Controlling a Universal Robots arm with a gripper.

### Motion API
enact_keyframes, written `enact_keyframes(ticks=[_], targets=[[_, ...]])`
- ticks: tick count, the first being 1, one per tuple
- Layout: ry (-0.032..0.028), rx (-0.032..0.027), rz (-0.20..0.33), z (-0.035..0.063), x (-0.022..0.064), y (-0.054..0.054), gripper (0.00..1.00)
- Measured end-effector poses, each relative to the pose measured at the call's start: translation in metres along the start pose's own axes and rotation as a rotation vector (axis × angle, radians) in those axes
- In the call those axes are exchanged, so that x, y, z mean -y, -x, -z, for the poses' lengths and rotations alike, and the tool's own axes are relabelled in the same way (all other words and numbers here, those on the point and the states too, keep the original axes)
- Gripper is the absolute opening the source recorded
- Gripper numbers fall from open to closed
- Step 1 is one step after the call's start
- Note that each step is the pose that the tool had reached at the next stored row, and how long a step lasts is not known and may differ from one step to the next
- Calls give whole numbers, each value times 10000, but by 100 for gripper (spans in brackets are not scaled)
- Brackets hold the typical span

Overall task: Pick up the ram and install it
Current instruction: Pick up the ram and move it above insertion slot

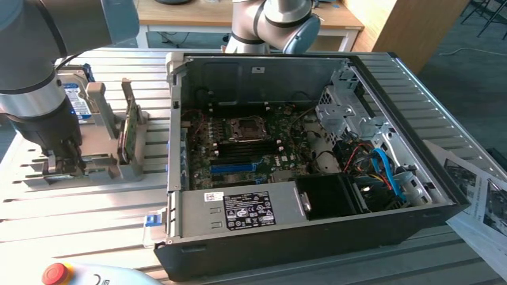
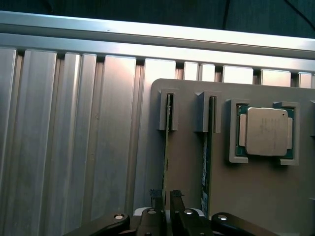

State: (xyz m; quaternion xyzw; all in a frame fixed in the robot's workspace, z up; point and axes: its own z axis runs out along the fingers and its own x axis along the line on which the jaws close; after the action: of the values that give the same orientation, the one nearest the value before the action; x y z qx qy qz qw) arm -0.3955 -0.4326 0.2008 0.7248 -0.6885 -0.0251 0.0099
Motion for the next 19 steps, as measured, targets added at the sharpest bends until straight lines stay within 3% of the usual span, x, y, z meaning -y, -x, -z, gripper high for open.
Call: enact_keyframes(ticks=[13, 15, 16, 19], targets=[[1, -1, -2, 0, -1, 1, 20], [1, -1, -2, 1, -1, 1, 19], [1, -1, -3, 0, -1, 1, 12], [1, -1, -2, 0, -1, 1, 12]])
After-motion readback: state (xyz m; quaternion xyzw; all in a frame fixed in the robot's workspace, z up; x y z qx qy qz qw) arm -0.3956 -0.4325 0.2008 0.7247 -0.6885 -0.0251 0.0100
